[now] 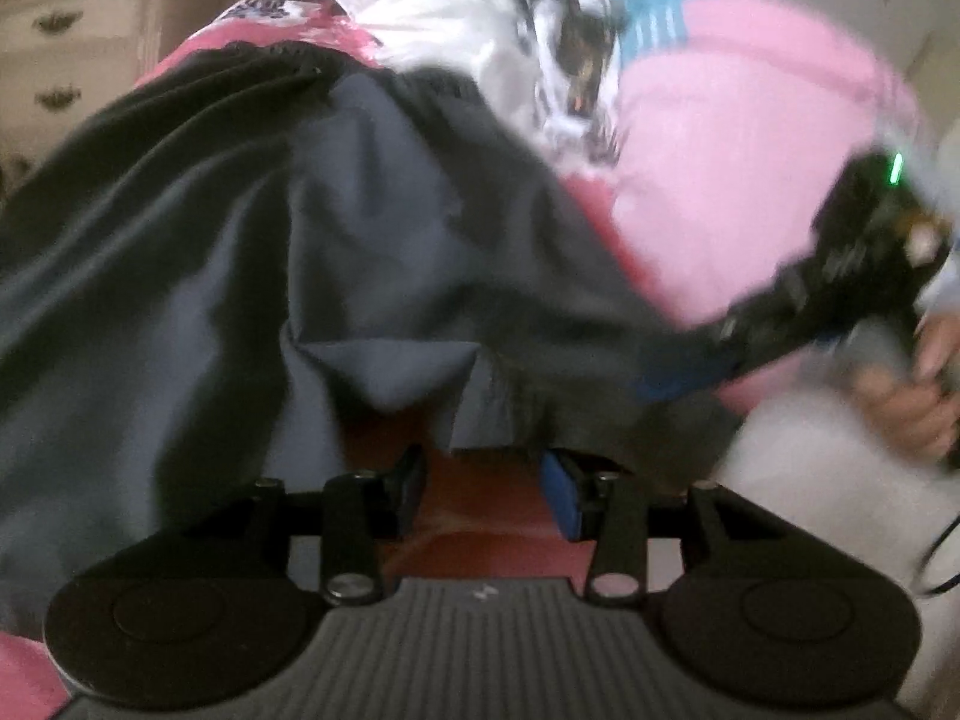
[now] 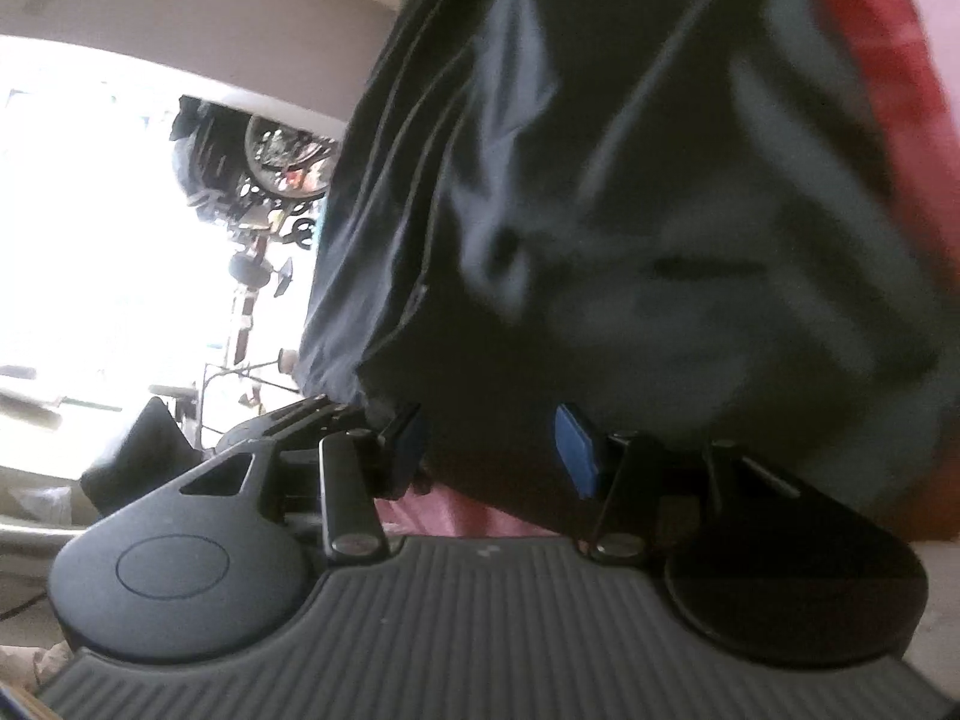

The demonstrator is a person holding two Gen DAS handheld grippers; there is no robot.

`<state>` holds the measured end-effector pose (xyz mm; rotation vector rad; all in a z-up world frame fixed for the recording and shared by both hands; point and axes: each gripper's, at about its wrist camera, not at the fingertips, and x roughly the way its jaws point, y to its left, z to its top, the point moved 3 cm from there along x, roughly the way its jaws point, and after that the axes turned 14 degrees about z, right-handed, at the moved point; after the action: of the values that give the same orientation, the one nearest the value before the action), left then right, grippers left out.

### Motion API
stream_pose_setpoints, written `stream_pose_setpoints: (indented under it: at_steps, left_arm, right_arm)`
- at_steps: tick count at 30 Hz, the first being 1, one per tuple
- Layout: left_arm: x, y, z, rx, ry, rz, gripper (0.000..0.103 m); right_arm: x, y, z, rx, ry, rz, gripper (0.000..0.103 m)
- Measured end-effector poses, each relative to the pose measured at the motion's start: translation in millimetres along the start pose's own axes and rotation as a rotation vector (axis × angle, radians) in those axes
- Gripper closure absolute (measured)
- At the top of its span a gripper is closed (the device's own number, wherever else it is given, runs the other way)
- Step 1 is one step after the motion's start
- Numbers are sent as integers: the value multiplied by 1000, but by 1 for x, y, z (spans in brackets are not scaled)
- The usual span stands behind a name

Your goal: Fold clothes

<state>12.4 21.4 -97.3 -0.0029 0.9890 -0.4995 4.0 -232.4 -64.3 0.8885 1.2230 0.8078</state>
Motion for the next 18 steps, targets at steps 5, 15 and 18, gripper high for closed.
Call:
stream_pose_setpoints:
  at_steps: [5, 15, 18]
  left_arm:
    - [-1, 1, 7, -5, 10, -85, 59]
    - [-1, 16, 15, -226, 18, -256, 59]
    - [0, 17, 16, -250, 33, -263, 59]
  right_arm:
    - [-11, -14, 0, 30, -8, -20, 55]
    - [-9, -29, 5, 45, -22, -13, 55]
    - [-14, -32, 6, 52, -27, -16, 55]
